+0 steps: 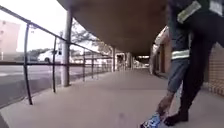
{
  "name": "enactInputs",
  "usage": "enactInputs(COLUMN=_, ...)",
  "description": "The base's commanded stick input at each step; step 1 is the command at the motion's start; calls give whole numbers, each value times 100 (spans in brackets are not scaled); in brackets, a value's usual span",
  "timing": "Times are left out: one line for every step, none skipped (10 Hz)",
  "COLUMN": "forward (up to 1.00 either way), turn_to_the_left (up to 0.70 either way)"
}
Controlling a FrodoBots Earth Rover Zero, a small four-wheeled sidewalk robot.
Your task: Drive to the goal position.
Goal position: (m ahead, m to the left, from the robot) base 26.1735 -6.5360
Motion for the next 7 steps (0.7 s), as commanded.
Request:
enactInputs(forward=70, turn_to_the_left=0)
enactInputs(forward=70, turn_to_the_left=0)
enactInputs(forward=70, turn_to_the_left=0)
enactInputs(forward=70, turn_to_the_left=0)
enactInputs(forward=70, turn_to_the_left=0)
enactInputs(forward=70, turn_to_the_left=0)
enactInputs(forward=70, turn_to_the_left=0)
